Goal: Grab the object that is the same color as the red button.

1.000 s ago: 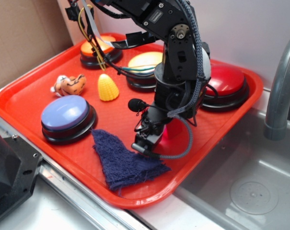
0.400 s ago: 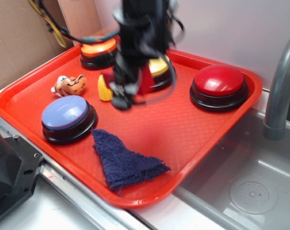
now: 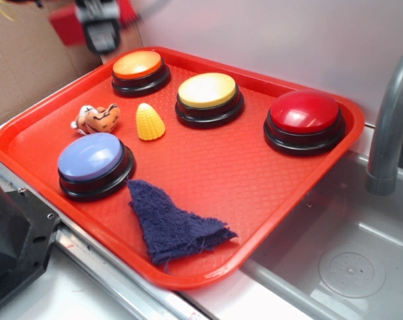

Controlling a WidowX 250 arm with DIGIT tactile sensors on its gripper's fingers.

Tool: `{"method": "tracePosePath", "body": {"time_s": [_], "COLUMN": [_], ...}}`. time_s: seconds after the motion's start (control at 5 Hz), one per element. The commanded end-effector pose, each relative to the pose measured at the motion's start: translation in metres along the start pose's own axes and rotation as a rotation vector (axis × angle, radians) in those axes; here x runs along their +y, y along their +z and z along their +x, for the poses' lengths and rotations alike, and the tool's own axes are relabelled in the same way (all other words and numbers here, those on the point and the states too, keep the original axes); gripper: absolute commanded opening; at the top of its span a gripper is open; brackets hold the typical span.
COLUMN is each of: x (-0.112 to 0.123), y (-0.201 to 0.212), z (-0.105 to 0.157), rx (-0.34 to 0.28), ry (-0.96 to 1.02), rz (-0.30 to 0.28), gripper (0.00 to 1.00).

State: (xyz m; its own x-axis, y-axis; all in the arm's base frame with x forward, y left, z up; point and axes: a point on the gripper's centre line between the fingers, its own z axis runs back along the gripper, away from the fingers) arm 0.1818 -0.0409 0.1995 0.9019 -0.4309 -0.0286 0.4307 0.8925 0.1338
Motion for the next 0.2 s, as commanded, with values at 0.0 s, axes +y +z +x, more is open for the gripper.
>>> {"method": "tracePosePath", "body": {"time_s": [0.0], "x": [-0.025], "y": [0.0126], "z": [-0.0072], "rx": [0.047], "ry": [0.517], "rz": [-0.021], "gripper": [0.0]}}
